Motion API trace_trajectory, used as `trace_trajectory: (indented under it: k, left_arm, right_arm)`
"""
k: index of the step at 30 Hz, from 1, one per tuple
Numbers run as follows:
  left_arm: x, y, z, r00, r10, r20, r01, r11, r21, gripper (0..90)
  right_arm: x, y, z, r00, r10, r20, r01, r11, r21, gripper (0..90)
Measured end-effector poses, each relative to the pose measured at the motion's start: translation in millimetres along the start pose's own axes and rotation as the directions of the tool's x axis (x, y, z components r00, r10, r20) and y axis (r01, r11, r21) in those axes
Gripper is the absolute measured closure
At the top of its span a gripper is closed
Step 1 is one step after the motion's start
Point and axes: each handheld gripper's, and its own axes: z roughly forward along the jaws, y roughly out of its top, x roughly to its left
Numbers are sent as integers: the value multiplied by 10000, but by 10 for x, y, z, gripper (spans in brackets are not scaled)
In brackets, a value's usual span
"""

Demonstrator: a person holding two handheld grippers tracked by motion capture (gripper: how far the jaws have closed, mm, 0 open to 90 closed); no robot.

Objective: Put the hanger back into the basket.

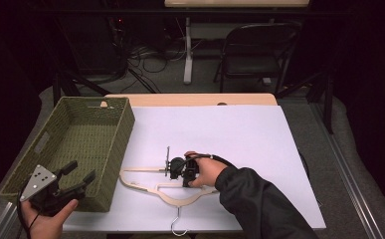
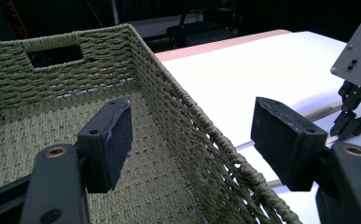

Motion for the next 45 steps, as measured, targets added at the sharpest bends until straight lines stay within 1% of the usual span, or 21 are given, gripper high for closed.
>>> trace_trajectory:
  k: [5,7,10,13,14,17,18,19,21,26,29,32,35,36,37,39,41,42,43,44,45]
  left_arm:
    - [-8,3,-3,10000,23,-9,-23,10000,-4,295]
    - [-15,5,-4,10000,39,8,-39,10000,-38,296]
    - [-32,12,-4,9999,96,42,-96,9999,-48,296]
    - [-63,23,1,9998,171,120,-171,9998,-45,296]
    - [-76,29,3,9996,216,164,-216,9998,-24,296]
    - [-134,42,27,9989,363,308,-363,9993,-17,296]
    - [-166,51,41,9980,489,409,-492,9988,54,296]
    - [-166,51,41,9980,489,409,-492,9988,54,296]
    - [-212,61,63,9966,609,555,-616,9980,102,296]
    - [-373,88,140,9897,965,1053,-988,9950,160,299]
    - [-515,104,216,9804,1381,1408,-1432,9893,271,300]
    - [-656,102,328,9670,1730,1872,-1836,9821,410,301]
    - [-799,84,462,9536,1846,2377,-2034,9775,568,301]
    - [-825,80,495,9503,1890,2473,-2099,9758,612,301]
    - [-862,75,541,9467,1943,2571,-2182,9736,676,300]
    - [-945,62,634,9358,2161,2785,-2467,9658,794,297]
    - [-1003,44,706,9278,2282,2950,-2644,9603,887,292]
    - [-1038,26,758,9218,2432,3019,-2813,9555,890,288]
    - [-1064,10,797,9176,2532,3063,-2954,9502,996,282]
    - [-1078,-3,829,9133,2652,3091,-3099,9450,1047,279]
    - [-1105,-31,877,9095,2816,3057,-3280,9381,1116,275]
  right_arm:
    - [3,-31,-21,10000,56,-44,-56,10000,7,862]
    - [3,-45,-30,10000,59,33,-58,9999,-85,862]
    - [4,-71,-48,10000,79,5,-79,9999,-88,862]
    - [5,-110,-77,9999,163,-16,-163,9996,-224,862]
    - [2,-118,-87,9999,134,-76,-136,9998,-174,862]
    - [12,-161,-167,10000,96,23,-95,9994,-340,862]
    - [16,-170,-189,9999,163,11,-162,9994,-318,862]
    - [16,-170,-189,9999,163,11,-162,9994,-318,862]
    - [11,-206,-253,9998,211,44,-208,9987,-469,862]
    - [-8,-307,-360,9993,345,133,-338,9979,-547,862]
    - [0,-348,-400,9991,367,191,-356,9978,-567,861]
    - [5,-369,-436,9992,311,236,-296,9977,-614,861]
    - [8,-390,-466,9993,287,221,-270,9969,-739,861]
    - [19,-398,-478,9989,426,217,-410,9965,-727,861]
    - [18,-403,-482,9989,429,177,-415,9964,-738,861]
    - [19,-414,-496,9987,468,208,-451,9962,-750,861]
    - [15,-423,-502,9988,445,205,-428,9959,-803,861]
    - [12,-426,-511,9989,440,179,-425,9961,-771,861]
    - [15,-431,-510,9985,493,220,-473,9953,-847,861]
    - [10,-435,-515,9989,423,210,-403,9956,-849,861]
    - [16,-436,-517,9985,509,188,-491,9950,-871,861]
